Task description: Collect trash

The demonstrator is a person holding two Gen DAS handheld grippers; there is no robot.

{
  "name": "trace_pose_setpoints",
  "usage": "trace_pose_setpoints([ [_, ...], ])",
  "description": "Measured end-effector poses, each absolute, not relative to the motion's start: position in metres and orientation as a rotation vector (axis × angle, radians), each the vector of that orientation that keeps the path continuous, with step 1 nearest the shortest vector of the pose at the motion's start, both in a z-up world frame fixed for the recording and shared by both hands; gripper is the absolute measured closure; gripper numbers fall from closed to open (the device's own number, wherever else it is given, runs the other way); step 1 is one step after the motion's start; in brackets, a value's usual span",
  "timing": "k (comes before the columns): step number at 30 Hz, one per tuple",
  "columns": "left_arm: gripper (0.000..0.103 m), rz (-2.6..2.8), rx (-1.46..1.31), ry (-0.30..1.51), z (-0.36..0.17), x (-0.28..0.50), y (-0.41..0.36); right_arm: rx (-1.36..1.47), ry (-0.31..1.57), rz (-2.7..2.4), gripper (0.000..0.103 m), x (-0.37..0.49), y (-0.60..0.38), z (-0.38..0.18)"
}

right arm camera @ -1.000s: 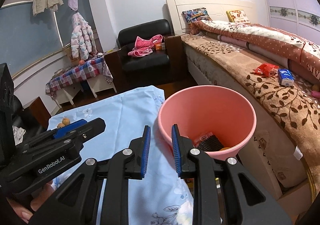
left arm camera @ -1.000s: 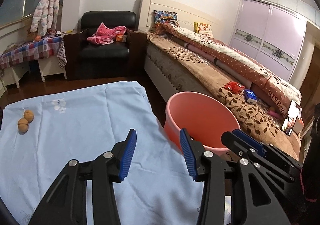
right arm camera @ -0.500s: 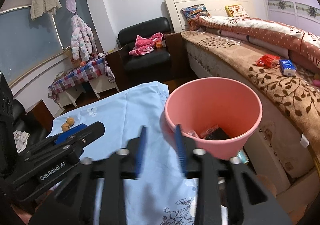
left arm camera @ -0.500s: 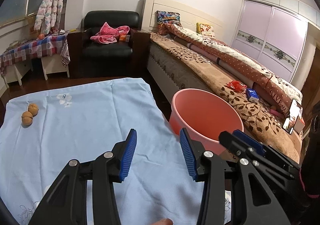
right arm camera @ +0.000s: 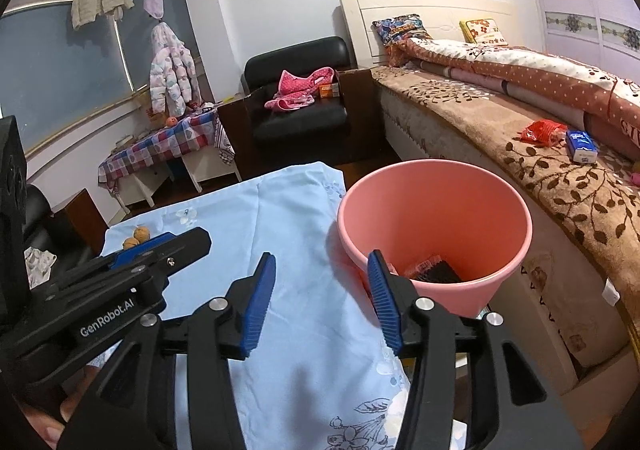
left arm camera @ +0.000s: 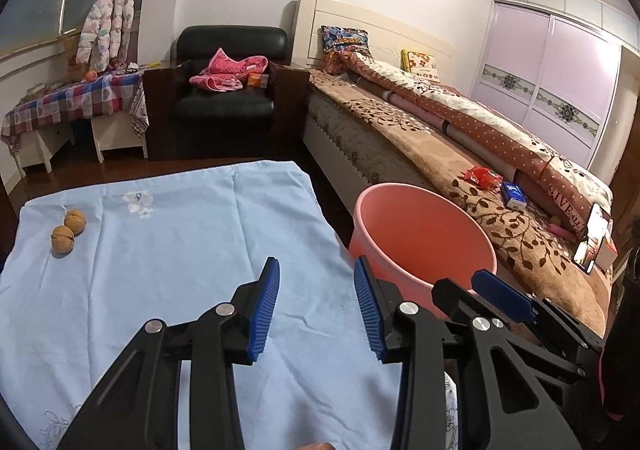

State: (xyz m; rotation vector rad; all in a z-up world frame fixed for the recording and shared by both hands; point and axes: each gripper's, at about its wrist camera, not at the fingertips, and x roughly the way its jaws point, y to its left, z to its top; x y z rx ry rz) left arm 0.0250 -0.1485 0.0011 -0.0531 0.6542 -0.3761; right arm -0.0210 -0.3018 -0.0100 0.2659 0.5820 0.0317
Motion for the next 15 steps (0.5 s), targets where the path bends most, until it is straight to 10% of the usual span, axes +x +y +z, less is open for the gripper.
trace_pose_setpoints([
  [15,0.065,-0.357,-0.057,0.649,0.0014,0.0236,-0.1444,0.264,0.552,0.008,0.053,-0.0264,-0.3030,-0.0043],
])
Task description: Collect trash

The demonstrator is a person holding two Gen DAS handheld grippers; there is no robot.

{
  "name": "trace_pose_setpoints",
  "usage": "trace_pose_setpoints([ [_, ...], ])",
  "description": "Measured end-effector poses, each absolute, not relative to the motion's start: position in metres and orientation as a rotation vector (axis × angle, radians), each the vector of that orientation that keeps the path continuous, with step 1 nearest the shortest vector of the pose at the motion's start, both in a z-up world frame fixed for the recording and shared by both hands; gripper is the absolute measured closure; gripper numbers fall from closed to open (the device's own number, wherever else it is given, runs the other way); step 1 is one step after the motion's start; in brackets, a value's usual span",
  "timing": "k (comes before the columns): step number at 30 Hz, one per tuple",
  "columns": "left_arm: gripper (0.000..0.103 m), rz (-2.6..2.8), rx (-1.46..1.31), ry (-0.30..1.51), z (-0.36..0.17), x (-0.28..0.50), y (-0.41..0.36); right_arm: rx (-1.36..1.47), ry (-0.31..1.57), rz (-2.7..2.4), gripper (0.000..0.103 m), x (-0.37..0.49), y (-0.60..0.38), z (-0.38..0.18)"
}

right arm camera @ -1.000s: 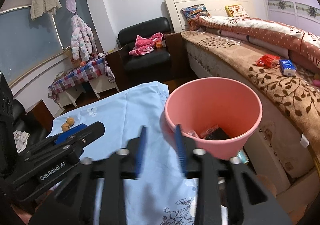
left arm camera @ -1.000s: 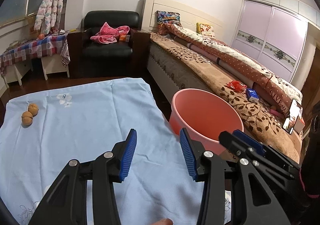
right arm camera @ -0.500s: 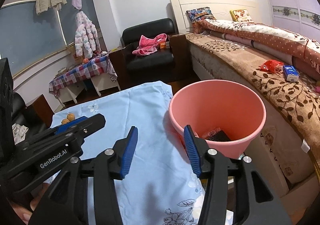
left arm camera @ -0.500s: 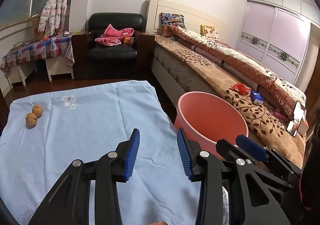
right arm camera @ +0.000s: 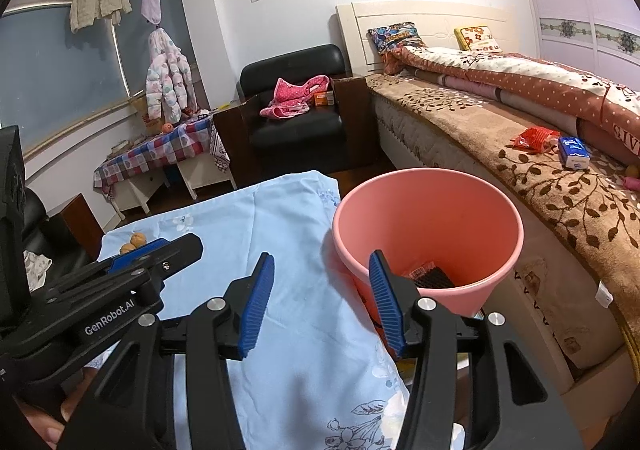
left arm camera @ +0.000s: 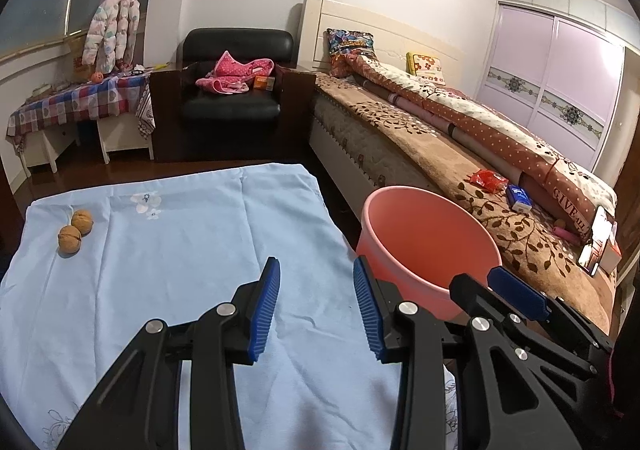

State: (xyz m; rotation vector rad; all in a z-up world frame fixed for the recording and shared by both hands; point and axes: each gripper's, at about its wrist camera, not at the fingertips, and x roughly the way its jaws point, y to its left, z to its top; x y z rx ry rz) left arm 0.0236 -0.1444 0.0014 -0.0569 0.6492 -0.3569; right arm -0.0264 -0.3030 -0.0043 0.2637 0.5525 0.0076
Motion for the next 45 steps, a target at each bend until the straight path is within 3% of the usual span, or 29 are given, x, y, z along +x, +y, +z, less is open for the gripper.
trace_pose_setpoints([
  [45,0.065,-0.361,-0.044,0.657,-0.0008,0.0216,-0.1450,0.272,0.556,0.005,0.053,-0.0292,-0.3000,-0.0044],
])
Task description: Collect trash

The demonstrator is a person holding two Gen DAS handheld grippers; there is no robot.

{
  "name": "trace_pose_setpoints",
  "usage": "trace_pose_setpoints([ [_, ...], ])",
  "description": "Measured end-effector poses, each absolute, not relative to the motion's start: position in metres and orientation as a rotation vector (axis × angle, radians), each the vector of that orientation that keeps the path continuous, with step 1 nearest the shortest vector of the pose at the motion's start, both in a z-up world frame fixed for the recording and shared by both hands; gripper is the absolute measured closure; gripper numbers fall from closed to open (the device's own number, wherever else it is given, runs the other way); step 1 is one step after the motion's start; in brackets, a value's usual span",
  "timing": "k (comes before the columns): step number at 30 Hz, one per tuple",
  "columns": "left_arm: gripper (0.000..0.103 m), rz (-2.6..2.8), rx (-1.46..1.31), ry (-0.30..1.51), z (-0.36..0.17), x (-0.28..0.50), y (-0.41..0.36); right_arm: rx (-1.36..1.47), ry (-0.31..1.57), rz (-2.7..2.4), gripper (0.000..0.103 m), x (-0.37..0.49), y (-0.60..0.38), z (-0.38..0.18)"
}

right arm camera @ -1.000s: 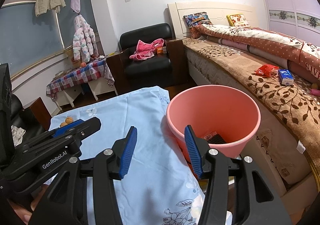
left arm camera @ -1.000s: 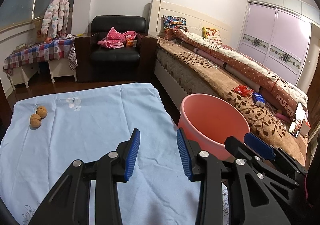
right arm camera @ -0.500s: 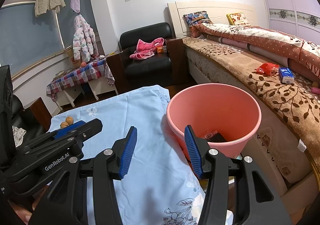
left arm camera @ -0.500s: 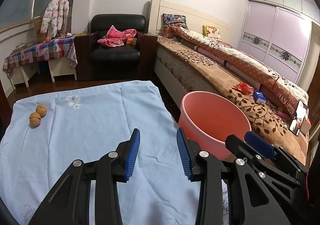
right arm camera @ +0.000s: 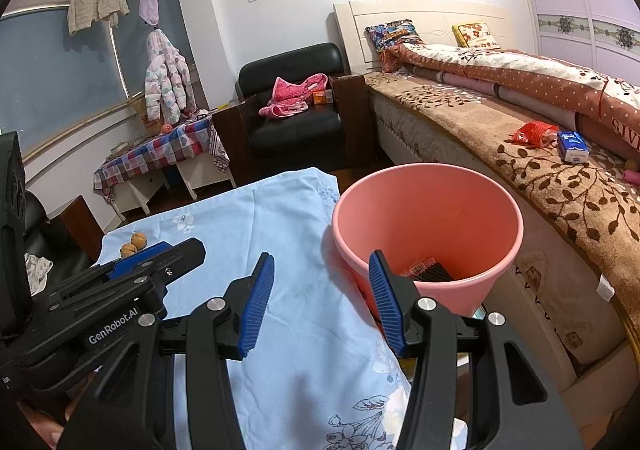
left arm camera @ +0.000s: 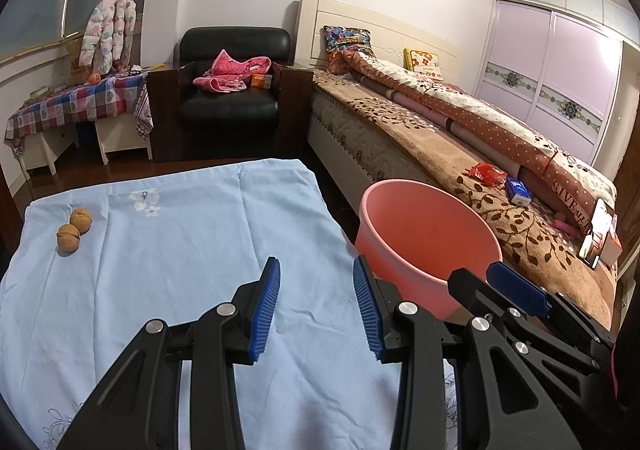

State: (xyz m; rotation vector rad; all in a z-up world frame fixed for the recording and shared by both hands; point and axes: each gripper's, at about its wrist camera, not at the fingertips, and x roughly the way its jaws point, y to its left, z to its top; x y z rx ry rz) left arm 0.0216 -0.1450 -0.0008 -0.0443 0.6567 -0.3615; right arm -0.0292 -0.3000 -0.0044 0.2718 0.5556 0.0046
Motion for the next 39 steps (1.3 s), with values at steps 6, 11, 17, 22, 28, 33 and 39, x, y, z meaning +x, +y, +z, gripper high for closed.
trace_pose_setpoints([
  [6,0.065,-0.367,-0.042,0.660,-0.003,0.021,-0.145,0.274,0.558,0.005,0.053,-0.029,-0.300,-0.005],
  [11,0.065,-0.374,-0.040,0.664,-0.004,0.021,-0.145,0.275,0.560,0.005,0.053,-0.029,-0.300,-0.006],
  [17,0.065,-0.374,-0.042,0.665,-0.006,0.021,-0.145,0.278,0.565,0.005,0.053,-0.029,-0.301,-0.010],
  [22,0.065,-0.374,-0.039,0.665,-0.005,0.021,-0.145,0.280,0.567,0.005,0.053,-0.030,-0.302,-0.012],
  [28,0.065,-0.373,-0.035,0.664,-0.006,0.021,-0.146,0.280,0.567,0.004,0.053,-0.030,-0.302,-0.012],
  [33,0.065,-0.377,-0.026,0.666,-0.011,0.020,-0.147,0.281,0.568,0.004,0.053,-0.029,-0.302,-0.011],
  [39,0.065,-0.377,-0.015,0.663,-0.011,0.019,-0.147,0.282,0.568,0.004,0.053,-0.029,-0.303,-0.011],
])
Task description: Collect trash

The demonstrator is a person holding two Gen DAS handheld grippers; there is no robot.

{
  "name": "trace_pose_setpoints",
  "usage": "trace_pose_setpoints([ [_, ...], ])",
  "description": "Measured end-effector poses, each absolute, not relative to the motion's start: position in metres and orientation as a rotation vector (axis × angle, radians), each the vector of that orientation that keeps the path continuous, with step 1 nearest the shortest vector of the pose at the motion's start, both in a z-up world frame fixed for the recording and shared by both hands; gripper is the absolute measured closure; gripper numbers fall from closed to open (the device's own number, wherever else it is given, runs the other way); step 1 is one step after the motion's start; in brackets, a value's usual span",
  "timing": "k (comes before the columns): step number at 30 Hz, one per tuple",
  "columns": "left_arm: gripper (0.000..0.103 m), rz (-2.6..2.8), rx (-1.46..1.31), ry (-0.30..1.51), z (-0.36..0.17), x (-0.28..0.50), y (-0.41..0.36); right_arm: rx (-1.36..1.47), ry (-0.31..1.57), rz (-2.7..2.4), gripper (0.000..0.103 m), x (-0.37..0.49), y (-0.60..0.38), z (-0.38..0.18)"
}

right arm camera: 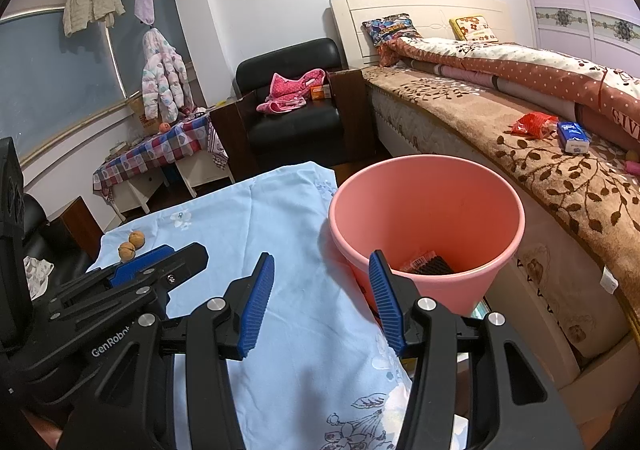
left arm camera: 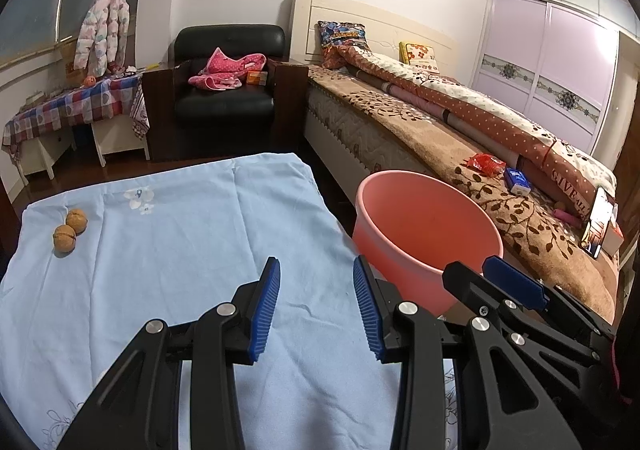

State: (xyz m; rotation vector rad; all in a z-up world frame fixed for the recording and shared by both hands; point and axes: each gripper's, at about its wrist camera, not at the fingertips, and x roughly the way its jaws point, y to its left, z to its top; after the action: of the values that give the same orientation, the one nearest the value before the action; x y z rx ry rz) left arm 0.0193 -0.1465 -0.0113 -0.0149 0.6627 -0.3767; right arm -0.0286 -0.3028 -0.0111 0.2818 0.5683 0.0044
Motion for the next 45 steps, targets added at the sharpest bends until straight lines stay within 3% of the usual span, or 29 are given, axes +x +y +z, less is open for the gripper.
trace_pose_setpoints([
  [45,0.065,-0.376,-0.005,0.667,-0.0124,0.0190,-0.1447,0.294,0.576,0.000,0.053,-0.0292,-0.3054,-0.0183],
])
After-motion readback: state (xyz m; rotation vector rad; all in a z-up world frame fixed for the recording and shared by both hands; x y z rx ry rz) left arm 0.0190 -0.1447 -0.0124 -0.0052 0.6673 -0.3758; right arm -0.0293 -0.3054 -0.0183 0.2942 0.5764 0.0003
